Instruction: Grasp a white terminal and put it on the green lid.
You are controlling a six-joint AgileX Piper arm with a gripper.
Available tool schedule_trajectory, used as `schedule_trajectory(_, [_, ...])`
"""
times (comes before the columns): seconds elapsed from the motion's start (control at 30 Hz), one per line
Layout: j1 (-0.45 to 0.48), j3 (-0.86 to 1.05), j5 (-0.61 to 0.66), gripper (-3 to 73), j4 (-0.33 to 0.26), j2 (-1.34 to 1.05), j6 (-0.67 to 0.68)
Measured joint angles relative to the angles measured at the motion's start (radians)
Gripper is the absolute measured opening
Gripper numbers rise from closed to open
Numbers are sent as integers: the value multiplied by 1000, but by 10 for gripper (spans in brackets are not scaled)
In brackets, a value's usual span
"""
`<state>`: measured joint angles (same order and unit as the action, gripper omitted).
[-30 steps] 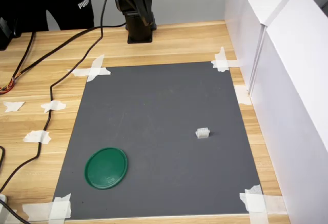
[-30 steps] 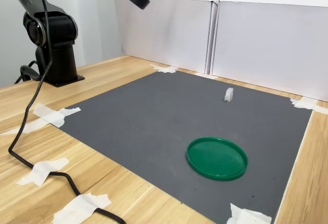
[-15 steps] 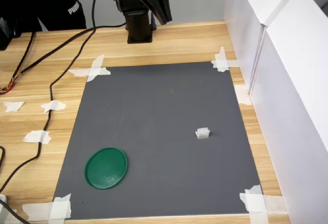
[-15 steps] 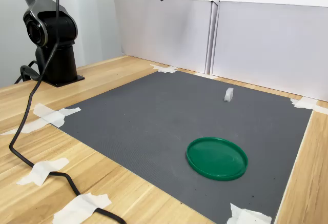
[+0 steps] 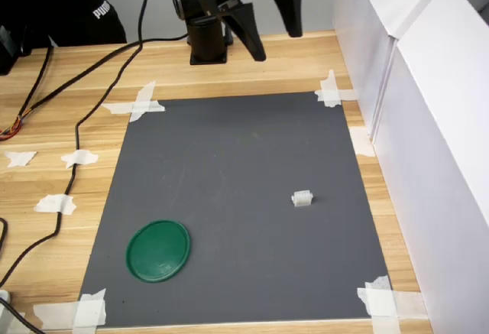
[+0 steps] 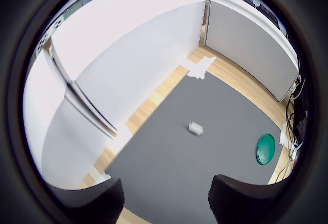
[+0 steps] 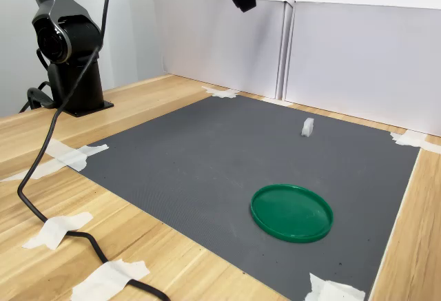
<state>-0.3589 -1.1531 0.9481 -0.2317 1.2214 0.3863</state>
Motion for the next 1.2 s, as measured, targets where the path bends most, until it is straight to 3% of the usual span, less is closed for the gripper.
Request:
schedule_trajectory(0.2, [-1, -62, -39, 713, -33, 12, -60])
schedule_trajectory(0.5, [-1, -202, -49, 707, -26, 165, -186])
schedule_trajectory(0.73, [-1, -255, -81, 699, 88, 289, -351])
schedule_trajectory(0.83, [-1, -255, -83, 686, 90, 334, -413])
schedule_trajectory(1.2, [-1, -255, -110, 585, 66, 484, -336])
